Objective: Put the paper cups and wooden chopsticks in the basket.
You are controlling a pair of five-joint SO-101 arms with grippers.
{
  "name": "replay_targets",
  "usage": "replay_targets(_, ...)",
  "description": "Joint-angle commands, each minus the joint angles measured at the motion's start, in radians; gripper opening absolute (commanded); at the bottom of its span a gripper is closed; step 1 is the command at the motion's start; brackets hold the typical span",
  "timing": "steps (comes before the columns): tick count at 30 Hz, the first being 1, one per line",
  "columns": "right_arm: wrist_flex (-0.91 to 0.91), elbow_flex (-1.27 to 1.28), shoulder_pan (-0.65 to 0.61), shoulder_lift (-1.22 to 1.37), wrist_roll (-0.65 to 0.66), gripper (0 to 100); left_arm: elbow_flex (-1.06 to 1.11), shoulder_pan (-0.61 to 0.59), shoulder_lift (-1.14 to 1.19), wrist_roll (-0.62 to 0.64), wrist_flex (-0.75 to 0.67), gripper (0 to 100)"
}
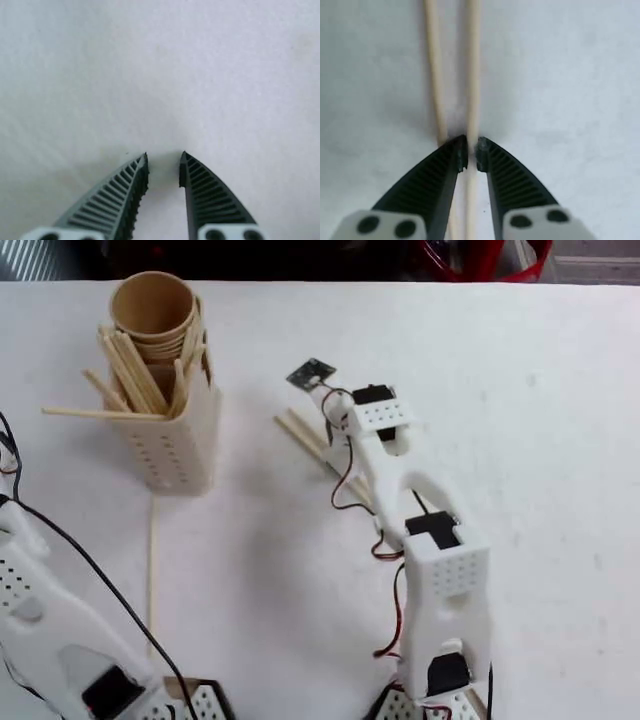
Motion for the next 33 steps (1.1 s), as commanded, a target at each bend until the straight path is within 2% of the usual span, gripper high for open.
replay_targets(1, 0.012, 0.015, 0.051, -0.151, -0.064, 1.8, 0.017, -0.033, 0.128, 0.006, -0.003, 13)
replay_targets(7, -0.002, 0.201, -0.001, -0.561, -0.143, 1.8, 0.017, -0.031, 0.128, 0.006, -0.005, 13)
replay_targets(12, -0.058, 0.328, -0.142, -0.909, -0.218, 1.7, 0.017, -0.035, 0.128, 0.006, -0.005, 13)
replay_targets(16, -0.074, 0.325, -0.262, -1.056, -0.221, 1.7, 0.017, -0.031, 0.128, 0.006, -0.005, 13)
replay_targets(21, -0.222, 0.238, -0.381, -1.081, -0.218, 1.7, 0.018, -0.025, 0.128, 0.006, 0.0, 13)
replay_targets(25, -0.456, 0.212, -0.49, -1.066, -0.215, 1.7, 0.018, -0.022, 0.128, 0.006, 0.002, 13)
replay_targets(30, -0.762, 0.183, -0.582, -0.931, -0.213, 1.8, 0.018, -0.021, 0.128, 0.006, -0.005, 13)
replay_targets(33, -0.831, 0.089, -0.595, -0.811, -0.212, 1.8, 0.018, -0.015, 0.128, 0.006, -0.005, 13)
